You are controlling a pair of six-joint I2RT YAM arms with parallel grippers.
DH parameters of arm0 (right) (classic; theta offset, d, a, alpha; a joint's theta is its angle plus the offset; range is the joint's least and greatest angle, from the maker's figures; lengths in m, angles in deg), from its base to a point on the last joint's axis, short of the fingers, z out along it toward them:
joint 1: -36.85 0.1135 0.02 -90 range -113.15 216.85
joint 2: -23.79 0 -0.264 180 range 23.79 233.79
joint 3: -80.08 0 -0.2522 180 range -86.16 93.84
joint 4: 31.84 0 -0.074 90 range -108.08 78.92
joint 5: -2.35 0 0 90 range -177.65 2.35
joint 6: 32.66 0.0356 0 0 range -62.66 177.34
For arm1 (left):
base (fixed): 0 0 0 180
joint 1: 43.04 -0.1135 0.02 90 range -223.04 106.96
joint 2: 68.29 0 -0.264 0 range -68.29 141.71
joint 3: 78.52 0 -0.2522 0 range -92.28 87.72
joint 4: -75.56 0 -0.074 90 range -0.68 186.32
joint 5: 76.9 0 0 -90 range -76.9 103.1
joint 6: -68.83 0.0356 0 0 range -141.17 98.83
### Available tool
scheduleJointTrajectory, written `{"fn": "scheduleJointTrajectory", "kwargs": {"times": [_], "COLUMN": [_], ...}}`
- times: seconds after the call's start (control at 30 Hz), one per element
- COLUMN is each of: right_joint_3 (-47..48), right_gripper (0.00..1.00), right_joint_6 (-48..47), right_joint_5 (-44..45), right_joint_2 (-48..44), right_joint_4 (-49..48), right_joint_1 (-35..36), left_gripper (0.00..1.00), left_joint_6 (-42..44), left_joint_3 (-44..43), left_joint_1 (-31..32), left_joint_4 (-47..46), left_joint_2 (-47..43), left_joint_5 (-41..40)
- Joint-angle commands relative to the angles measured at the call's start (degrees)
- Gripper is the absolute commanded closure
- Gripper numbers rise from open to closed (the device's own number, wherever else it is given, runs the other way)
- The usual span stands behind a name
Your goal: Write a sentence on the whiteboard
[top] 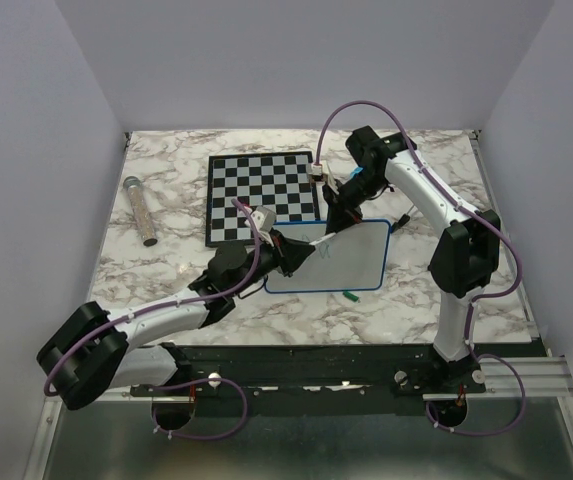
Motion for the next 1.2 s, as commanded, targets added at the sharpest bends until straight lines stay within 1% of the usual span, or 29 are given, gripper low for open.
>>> {"fn": "scheduleJointTrajectory", "kwargs": {"times": [0.0, 0.2, 0.43, 0.8, 1.17], "right_joint_3": [-0.3, -0.4, -0.3, -0.4, -0.4], "right_gripper": [1.0, 0.99, 0.99, 0.99, 0.99], "right_joint_6": [-1.4, -1.3, -1.2, -1.4, -1.4], "right_joint_5": [-0.7, -0.7, -0.8, -0.8, -0.8], "right_joint_2": [1.5, 1.5, 1.6, 1.7, 2.0], "right_joint_4": [3.3, 3.3, 3.3, 3.4, 3.4], "right_joint_1": [0.5, 0.5, 0.5, 0.4, 0.5], "left_gripper": [1.0, 1.0, 1.0, 1.0, 1.0], "left_joint_6": [-0.1, 0.1, 0.4, 2.2, 2.8], "left_joint_3": [2.7, 4.0, 0.3, -1.5, -1.8], "left_joint_1": [-0.3, -0.2, -0.1, -0.1, 0.0], "left_joint_4": [-2.6, 0.0, 1.0, 3.0, 7.3], "left_joint_2": [-3.7, -5.5, 0.1, 1.4, 1.7], "left_joint_5": [1.9, 1.7, 3.4, -0.8, -2.6]}}
